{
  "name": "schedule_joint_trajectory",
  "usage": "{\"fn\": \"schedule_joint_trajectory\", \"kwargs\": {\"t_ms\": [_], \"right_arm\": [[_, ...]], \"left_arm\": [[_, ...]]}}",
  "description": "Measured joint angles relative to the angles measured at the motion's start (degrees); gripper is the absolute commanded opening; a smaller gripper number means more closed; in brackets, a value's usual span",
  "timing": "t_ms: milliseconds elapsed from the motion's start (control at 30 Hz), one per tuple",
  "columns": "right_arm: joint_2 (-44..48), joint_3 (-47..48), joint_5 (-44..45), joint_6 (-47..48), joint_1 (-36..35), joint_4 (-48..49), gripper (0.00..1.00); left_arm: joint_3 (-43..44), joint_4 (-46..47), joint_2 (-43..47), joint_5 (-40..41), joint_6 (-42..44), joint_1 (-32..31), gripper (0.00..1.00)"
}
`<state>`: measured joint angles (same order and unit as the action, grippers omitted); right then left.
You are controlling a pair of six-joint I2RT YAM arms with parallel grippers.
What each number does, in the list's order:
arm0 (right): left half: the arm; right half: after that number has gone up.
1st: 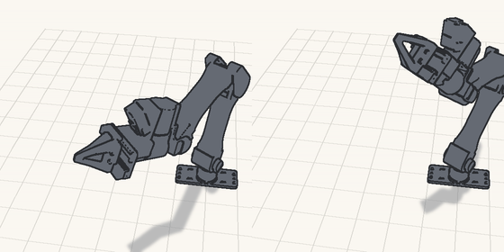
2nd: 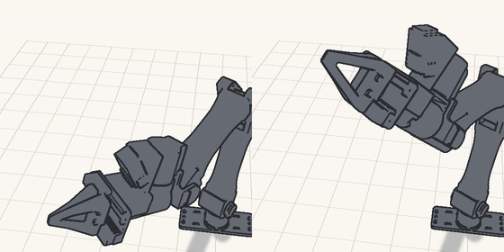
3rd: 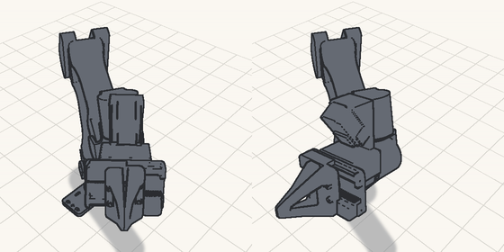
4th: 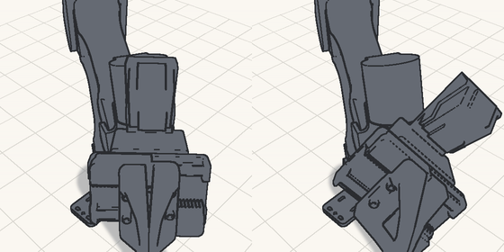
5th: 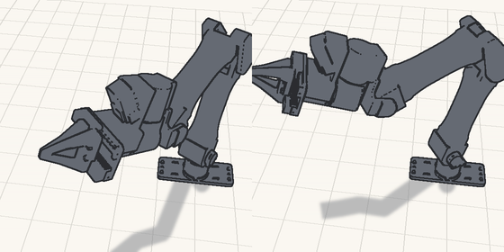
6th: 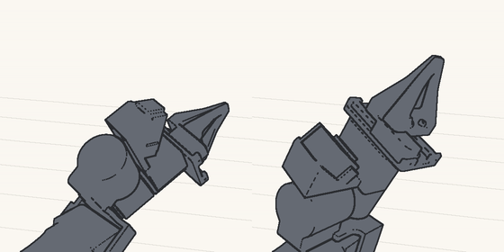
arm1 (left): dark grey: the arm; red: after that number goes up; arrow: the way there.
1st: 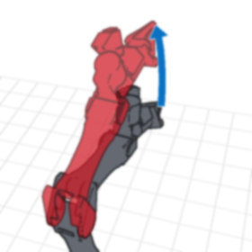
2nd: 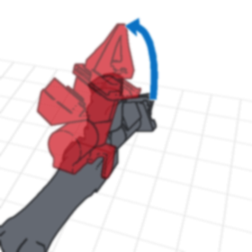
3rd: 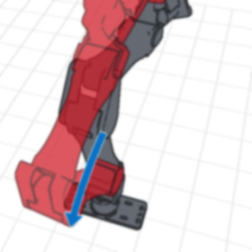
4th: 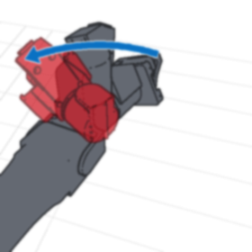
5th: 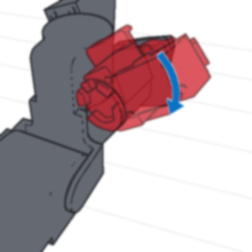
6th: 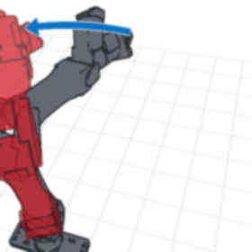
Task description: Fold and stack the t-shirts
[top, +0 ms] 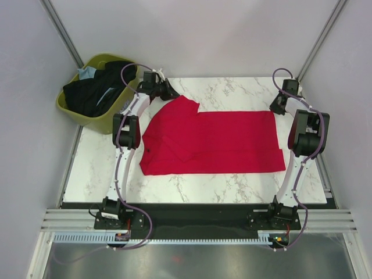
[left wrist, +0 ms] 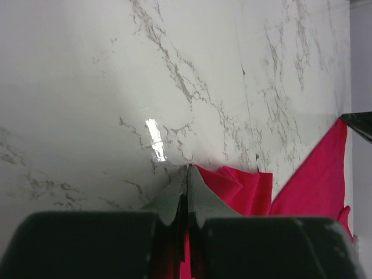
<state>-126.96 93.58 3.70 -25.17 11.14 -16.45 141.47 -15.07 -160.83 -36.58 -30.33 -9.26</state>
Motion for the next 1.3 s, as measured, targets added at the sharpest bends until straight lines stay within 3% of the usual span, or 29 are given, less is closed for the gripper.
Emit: {"fn": "schedule_joint_trajectory", "kwargs": {"t_ms": [67,300,433,700,900,933,967,1000,1100,1300], "right_arm": [[0.0,-0.2,-0.3,0.2,0.1,0.3,0.0],[0.0,-0.5,-1.2,-0.1,0.2,0.9,0.0],[1.6,-2.6,-2.4,-0.3,0.3,1.3,0.0],[8.3,-6.4,-4.5,-0.9,0.0,1.0,0.0],[13.4,-9.8,-5.5,-1.5,-0.1,1.9,0.0],[13.9,-10.4,-5.5,-1.6,-0.1,1.9,0.0],[14.4,-11.0,-5.7,-1.7,-0.1,1.9,0.0],[15.0,-11.7,-5.8,-1.8,-0.2,2.1,0.0],[16.2,-13.6,-6.3,-2.1,-0.4,2.3,0.0],[16.5,-15.5,-7.0,-2.5,-0.8,2.4,0.0]], "left_arm": [[0.0,-0.1,0.0,-0.5,0.0,-0.2,0.02],[-2.9,2.2,0.9,-3.0,-0.5,-0.7,0.02],[-12.1,5.7,5.9,-4.2,-1.9,-0.2,0.02],[-17.5,8.0,15.5,-4.6,-2.5,1.8,0.02],[-26.4,10.9,23.5,-4.7,-2.4,2.1,0.02],[-27.5,11.0,24.2,-4.7,-2.4,2.0,0.1],[-28.5,11.0,24.7,-4.5,-2.3,2.0,0.26],[-29.1,10.9,25.0,-4.2,-1.7,2.0,0.57],[-27.7,9.0,24.4,-0.3,0.7,1.3,0.68],[-4.7,-0.8,12.6,12.6,9.7,-1.2,0.81]]}}
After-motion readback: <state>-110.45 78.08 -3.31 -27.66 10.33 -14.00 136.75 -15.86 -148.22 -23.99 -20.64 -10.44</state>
